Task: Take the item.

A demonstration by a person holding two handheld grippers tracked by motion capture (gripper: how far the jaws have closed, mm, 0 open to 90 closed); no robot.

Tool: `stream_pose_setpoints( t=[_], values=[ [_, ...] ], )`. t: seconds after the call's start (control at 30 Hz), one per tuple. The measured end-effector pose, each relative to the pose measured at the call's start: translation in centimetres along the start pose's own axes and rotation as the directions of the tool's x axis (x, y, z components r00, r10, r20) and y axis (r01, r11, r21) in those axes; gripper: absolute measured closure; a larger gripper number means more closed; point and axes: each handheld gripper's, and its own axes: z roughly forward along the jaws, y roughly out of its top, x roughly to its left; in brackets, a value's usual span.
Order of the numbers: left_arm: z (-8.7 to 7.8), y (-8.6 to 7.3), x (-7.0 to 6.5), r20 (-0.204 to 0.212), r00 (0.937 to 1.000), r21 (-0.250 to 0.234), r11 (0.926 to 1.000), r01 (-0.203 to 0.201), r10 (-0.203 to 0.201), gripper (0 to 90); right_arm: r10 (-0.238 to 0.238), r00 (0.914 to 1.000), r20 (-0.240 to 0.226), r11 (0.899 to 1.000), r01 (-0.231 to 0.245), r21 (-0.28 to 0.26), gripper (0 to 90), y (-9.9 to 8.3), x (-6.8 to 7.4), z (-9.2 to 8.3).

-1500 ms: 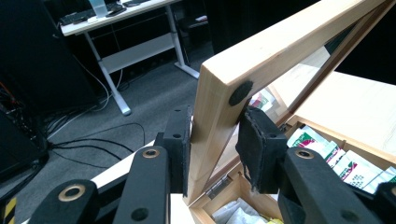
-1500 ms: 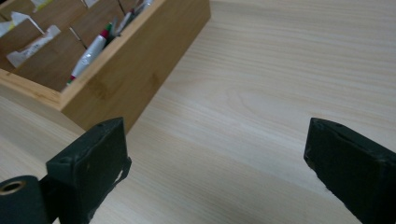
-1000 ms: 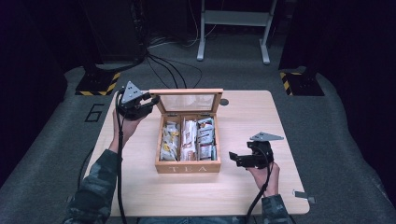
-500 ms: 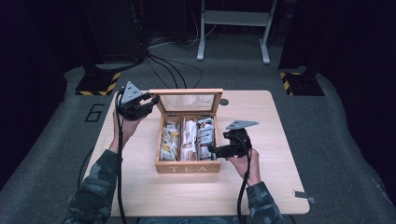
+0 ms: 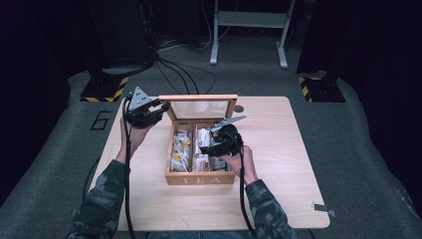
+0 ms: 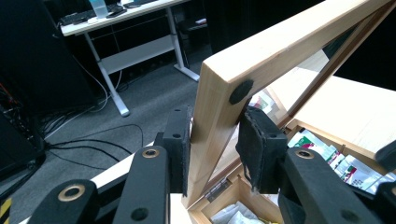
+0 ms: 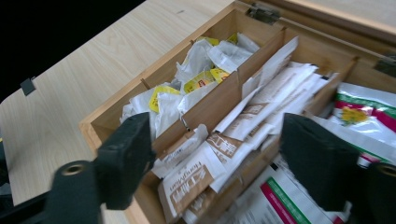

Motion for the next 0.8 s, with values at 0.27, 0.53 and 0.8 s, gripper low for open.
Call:
stream_pose_setpoints(
  t=[0.27, 0.53, 0.8],
  values=[
    [0.0, 0.0, 0.0, 0.002, 1.0000, -0.002, 1.0000, -0.001, 0.001, 64.7, 0.025, 0.9989, 0.038, 0.995, -0.029, 0.095, 47.1, 1.0, 0.0, 3.6],
    [0.1, 0.0, 0.0, -0.001, 1.0000, -0.001, 1.0000, 0.001, -0.001, 64.7, 0.022, 0.9879, 0.153, 0.988, -0.045, 0.147, 62.1, 1.3, 0.1, 5.2],
    [0.0, 0.0, 0.0, 0.001, 1.0000, -0.001, 1.0000, 0.001, -0.001, 64.7, 0.025, 0.9810, 0.192, 0.986, -0.056, 0.157, 64.6, 1.7, 0.9, 5.7]
  ],
)
